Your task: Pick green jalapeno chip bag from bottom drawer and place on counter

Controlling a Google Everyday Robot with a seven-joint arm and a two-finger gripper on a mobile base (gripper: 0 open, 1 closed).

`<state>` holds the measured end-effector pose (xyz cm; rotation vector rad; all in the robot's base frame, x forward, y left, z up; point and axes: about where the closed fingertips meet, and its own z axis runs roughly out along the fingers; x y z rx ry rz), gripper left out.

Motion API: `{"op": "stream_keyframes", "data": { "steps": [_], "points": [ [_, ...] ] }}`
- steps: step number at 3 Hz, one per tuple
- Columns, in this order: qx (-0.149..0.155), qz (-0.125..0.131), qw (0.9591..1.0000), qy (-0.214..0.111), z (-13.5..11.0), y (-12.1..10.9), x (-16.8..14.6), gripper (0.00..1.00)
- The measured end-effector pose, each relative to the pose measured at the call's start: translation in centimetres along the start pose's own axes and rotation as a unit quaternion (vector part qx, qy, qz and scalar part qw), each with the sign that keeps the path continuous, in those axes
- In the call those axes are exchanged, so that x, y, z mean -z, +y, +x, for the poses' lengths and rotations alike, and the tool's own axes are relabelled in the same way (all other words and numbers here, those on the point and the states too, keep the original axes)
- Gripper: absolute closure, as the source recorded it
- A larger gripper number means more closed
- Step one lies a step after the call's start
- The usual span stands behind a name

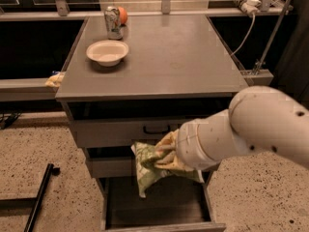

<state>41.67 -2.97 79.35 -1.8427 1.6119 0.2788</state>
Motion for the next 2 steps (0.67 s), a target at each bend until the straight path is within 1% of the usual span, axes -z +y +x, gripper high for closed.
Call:
{"op": "stream_keyframes", "data": {
  "steps": [1,2],
  "points": [
    [0.015,0.020,0.9989,-0.041,-2.4,-5.6,2.3,1.00],
    [0.039,0.023,0.9981,-0.041,-4.2,-11.0,5.0,1.00]
  ]
}}
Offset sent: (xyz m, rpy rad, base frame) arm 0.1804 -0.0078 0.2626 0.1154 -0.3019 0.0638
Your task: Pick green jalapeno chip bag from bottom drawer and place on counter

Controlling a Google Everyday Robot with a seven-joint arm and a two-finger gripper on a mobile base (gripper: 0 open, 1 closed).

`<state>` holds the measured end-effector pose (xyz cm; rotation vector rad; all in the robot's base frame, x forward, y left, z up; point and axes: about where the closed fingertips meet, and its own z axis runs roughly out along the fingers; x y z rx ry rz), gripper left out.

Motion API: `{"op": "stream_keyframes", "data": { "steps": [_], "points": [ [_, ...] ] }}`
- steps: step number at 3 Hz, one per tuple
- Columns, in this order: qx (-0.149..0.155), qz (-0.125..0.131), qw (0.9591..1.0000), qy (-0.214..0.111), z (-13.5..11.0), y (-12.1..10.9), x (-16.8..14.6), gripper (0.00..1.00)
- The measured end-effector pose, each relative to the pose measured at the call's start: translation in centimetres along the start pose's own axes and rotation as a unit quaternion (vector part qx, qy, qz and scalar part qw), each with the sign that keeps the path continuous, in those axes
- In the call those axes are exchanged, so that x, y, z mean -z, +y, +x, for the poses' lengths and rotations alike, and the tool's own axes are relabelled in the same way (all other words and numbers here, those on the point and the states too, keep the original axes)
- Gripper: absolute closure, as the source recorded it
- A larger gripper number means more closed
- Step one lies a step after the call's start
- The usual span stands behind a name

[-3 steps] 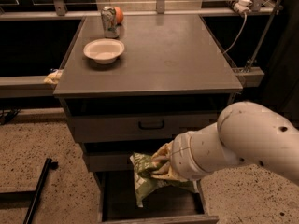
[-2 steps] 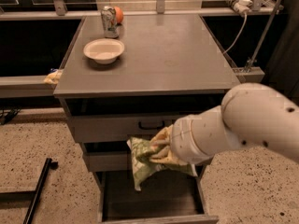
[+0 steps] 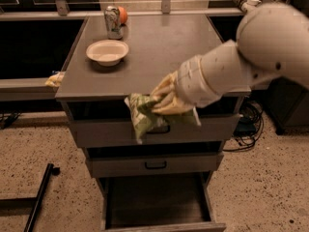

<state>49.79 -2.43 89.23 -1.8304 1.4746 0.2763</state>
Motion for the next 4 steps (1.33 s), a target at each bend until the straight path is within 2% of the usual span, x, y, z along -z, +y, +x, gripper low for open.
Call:
{"op": "stream_keyframes", "data": {
  "steps": [1,2,3,4],
  "points": [
    [0.027,-0.009,0.9995,0.010,-0.5,-5.4,1.1,1.00],
    [0.049,0.013,0.9987,-0.002,-3.1,-8.2,2.6,1.00],
    [0.048,0.014,0.9987,-0.002,-3.1,-8.2,2.6,1.00],
    [0.049,0.027,0.9984,-0.011,-1.9,-11.1,2.0,1.00]
  ]
}}
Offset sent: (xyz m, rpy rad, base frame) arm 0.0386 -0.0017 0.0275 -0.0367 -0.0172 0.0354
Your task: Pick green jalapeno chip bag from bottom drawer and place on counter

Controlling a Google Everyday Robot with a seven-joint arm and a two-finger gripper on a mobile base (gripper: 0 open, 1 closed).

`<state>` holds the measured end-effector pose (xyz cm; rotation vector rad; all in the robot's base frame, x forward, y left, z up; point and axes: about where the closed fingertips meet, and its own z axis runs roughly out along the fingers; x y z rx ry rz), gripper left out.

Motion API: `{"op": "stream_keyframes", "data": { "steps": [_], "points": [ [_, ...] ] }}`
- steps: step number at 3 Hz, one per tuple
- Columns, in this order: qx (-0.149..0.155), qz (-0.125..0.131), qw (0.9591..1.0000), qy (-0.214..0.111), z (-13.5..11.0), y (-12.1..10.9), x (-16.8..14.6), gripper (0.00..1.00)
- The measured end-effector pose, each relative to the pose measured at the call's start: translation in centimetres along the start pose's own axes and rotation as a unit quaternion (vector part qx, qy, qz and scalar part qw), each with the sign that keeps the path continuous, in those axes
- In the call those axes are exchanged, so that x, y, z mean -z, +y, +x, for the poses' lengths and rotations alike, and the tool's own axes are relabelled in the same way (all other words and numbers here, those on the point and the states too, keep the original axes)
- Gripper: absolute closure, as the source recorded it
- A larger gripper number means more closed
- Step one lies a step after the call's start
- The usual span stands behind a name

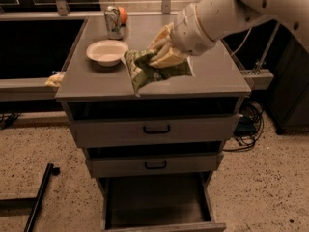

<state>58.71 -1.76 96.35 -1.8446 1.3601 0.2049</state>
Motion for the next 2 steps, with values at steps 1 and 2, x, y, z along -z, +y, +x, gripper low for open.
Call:
{"op": "stream_keyframes", "data": {
  "steps": [1,2],
  "points": [
    [0.003,0.011,0.9998,-0.017,3.6,-4.9,-2.3,1.00],
    [-0.006,0.029,0.9988,-0.038,6.9,-9.1,-4.3,1.00]
  ]
}}
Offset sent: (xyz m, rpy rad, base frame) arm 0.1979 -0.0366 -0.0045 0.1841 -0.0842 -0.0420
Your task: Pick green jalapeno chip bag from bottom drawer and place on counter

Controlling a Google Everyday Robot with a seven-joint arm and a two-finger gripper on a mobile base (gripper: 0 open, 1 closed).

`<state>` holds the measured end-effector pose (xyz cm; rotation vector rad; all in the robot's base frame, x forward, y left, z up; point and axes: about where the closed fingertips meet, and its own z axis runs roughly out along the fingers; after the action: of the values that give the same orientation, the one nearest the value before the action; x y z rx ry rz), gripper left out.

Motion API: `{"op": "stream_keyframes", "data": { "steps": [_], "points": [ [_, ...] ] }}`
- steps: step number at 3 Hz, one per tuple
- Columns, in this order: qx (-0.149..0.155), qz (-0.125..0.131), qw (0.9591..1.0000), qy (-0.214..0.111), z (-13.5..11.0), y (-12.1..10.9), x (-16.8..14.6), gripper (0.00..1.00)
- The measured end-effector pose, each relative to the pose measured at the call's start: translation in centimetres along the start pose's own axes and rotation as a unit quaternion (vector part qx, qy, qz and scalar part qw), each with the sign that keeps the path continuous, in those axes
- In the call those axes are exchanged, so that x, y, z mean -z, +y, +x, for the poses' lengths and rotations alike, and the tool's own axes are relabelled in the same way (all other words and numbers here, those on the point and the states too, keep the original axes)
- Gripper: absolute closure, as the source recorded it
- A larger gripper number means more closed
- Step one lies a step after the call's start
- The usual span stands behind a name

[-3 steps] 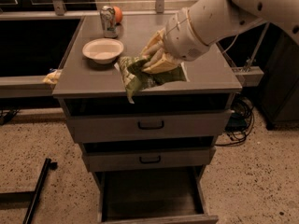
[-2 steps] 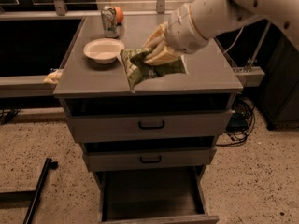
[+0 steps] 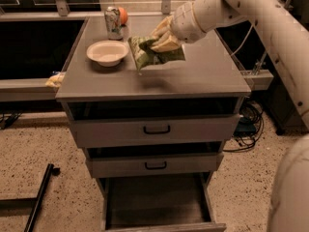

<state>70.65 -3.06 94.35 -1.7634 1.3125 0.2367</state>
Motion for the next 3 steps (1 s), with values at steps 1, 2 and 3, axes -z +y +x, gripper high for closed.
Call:
{"op": "stream_keyframes", "data": {
  "steps": [1,2,3],
  "points": [
    [0.004,0.031,0.9995,-0.006,-0.23,-2.36,1.71,0.81],
    [0.004,0.031,0.9995,-0.006,-0.23,-2.36,1.70,0.58],
    [0.004,0.031,0.9995,-0.006,-0.23,-2.36,1.70,0.34]
  ]
}}
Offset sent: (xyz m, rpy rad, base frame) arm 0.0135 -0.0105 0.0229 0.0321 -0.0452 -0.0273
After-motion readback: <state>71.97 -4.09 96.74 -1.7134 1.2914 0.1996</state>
